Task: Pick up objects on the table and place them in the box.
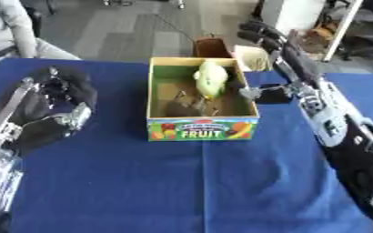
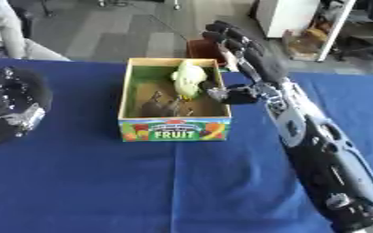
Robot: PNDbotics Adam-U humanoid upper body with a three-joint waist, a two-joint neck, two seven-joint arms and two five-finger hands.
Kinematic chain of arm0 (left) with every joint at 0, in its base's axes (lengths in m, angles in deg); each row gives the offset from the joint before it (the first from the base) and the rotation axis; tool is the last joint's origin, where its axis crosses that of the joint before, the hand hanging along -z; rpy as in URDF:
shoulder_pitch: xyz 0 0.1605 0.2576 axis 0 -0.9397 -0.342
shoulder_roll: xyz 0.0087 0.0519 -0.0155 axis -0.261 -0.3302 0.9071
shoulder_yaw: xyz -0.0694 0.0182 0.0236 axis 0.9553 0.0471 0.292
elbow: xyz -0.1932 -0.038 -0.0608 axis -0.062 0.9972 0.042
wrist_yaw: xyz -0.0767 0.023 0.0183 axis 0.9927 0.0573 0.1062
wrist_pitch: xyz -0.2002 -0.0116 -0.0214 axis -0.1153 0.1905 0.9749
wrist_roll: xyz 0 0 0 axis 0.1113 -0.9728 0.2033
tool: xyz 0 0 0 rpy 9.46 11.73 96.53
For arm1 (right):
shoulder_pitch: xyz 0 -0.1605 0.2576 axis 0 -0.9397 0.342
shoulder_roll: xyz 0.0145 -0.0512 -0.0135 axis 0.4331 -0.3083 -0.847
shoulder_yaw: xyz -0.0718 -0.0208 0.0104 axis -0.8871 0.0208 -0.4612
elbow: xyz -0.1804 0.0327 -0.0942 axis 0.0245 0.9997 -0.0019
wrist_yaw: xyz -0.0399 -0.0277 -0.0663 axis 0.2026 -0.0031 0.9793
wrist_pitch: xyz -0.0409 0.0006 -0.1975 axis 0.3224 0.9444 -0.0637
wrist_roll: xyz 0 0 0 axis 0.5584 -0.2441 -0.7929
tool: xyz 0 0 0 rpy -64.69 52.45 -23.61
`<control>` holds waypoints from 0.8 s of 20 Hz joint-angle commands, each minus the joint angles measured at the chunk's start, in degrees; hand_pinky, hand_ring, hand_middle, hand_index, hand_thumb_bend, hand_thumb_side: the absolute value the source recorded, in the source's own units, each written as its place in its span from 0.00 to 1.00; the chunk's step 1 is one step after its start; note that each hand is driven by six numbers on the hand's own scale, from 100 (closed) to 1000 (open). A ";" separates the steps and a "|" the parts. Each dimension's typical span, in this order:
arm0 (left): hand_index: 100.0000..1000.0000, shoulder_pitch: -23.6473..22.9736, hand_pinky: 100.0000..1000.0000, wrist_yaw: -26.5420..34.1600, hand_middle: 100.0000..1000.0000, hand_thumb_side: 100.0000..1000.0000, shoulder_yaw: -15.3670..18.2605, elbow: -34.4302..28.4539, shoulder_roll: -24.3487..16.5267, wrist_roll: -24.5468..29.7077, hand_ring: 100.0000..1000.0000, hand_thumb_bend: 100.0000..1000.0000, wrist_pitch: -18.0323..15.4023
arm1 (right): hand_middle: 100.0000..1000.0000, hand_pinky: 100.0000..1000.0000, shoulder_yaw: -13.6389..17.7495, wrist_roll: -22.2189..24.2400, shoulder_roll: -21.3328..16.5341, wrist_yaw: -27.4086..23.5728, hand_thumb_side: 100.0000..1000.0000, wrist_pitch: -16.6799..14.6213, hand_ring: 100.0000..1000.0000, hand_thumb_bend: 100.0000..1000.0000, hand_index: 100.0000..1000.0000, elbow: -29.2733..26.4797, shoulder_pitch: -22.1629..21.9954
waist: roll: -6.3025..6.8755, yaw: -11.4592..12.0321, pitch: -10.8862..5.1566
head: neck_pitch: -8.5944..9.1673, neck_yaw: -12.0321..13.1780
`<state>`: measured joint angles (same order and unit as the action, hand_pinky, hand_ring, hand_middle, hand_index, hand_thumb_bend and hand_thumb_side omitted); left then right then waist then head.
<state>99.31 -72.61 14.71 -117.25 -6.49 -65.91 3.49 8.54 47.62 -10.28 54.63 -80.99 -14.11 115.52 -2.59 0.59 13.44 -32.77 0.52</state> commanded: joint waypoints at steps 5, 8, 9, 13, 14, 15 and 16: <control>0.60 -2.49 0.47 0.69 0.47 0.03 1.98 0.13 -1.95 -1.50 0.43 0.15 -1.55 | 0.48 0.70 0.43 14.93 -5.23 -33.27 0.00 10.56 0.65 0.00 0.63 -27.02 -13.32 | 0.35 -1.96 -1.10 | -1.72 2.73; 0.60 -3.84 0.47 0.91 0.48 0.03 2.56 0.14 -1.84 -1.94 0.43 0.15 -2.24 | 0.43 0.68 3.09 18.85 -4.56 -40.02 0.00 14.53 0.59 0.00 0.59 -34.44 -19.68 | 0.37 -2.70 -1.07 | -2.58 3.44; 0.60 -4.25 0.47 0.96 0.48 0.03 2.68 0.15 -1.78 -2.06 0.44 0.15 -2.43 | 0.42 0.68 3.91 19.96 -4.36 -41.25 0.00 15.45 0.58 0.00 0.57 -36.22 -21.47 | 0.38 -2.96 -1.05 | -2.96 3.58; 0.61 -5.76 0.48 0.86 0.51 0.04 3.12 -0.11 -1.64 -1.85 0.45 0.15 -3.21 | 0.38 0.66 6.33 21.89 -3.06 -43.71 0.00 17.82 0.54 0.00 0.54 -40.04 -26.68 | 0.47 -3.85 -1.24 | -4.71 3.91; 0.61 -6.04 0.48 0.84 0.51 0.04 3.29 -0.21 -1.45 -1.82 0.46 0.15 -3.35 | 0.38 0.66 6.67 22.05 -2.72 -43.99 0.00 18.15 0.54 0.00 0.54 -40.54 -27.48 | 0.51 -4.12 -1.37 | -5.20 3.87; 0.61 -6.28 0.48 0.81 0.52 0.04 3.41 -0.26 -1.26 -1.79 0.47 0.15 -3.42 | 0.38 0.66 6.92 22.23 -2.44 -44.20 0.00 18.38 0.54 0.00 0.53 -40.93 -28.15 | 0.52 -4.33 -1.52 | -5.66 3.76; 0.61 -6.57 0.48 0.81 0.53 0.05 3.48 -0.31 -1.03 -1.69 0.47 0.15 -3.51 | 0.37 0.66 7.18 22.40 -2.04 -44.39 0.00 18.63 0.54 0.00 0.53 -41.16 -28.95 | 0.47 -4.49 -1.75 | -6.17 3.65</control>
<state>92.40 -71.96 17.54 -116.52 -6.91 -67.63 0.39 14.75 69.78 -11.96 11.05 -62.81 -53.50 86.17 -2.23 -3.90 12.67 -38.11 4.16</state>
